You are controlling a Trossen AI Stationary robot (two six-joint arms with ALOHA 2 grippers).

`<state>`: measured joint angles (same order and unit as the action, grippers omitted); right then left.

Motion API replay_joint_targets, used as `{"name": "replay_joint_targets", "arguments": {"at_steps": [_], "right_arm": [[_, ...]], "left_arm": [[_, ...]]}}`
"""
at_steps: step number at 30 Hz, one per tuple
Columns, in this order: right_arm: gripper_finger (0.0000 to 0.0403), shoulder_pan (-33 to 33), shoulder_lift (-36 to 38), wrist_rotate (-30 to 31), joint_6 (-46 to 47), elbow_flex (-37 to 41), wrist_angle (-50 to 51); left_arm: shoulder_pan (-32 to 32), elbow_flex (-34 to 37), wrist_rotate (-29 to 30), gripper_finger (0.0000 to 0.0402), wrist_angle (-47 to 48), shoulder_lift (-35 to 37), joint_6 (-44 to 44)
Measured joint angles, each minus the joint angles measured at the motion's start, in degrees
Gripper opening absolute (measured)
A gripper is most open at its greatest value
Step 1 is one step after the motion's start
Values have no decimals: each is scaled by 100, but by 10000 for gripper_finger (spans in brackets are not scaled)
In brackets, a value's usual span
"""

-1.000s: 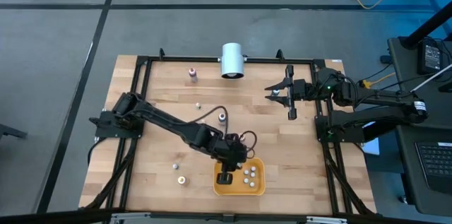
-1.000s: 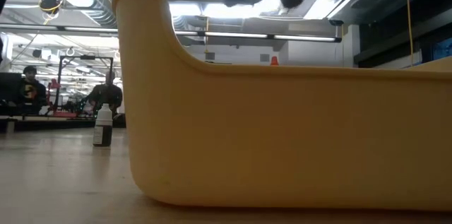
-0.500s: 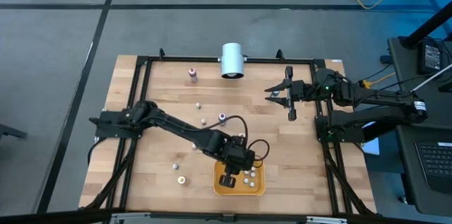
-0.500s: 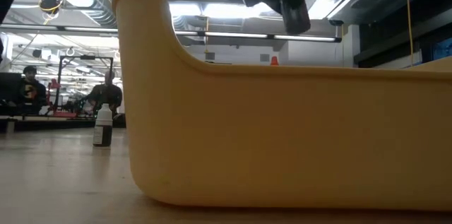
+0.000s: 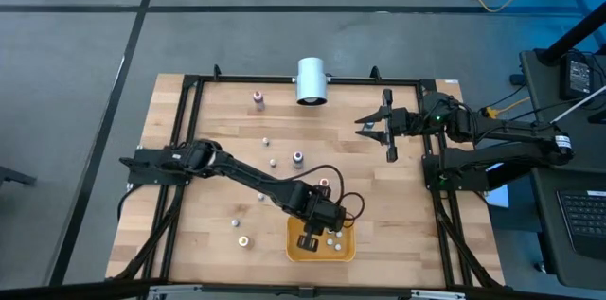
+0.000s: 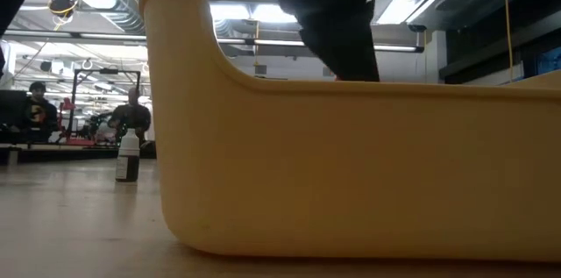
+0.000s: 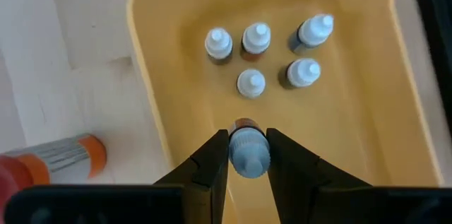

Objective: Pick & Place food coloring
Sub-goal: Put the small red food coloring bottle into the yellow container

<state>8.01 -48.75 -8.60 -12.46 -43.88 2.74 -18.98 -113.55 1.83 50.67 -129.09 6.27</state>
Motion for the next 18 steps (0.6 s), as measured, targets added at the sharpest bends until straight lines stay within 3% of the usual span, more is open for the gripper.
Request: {"name": "replay_joint_targets", "arguments": {"at_steps": [18], "right_arm": [[123, 2, 0, 0, 2, 0, 17]], "left_arm": [[91, -3, 69, 86, -341, -342, -204]]}}
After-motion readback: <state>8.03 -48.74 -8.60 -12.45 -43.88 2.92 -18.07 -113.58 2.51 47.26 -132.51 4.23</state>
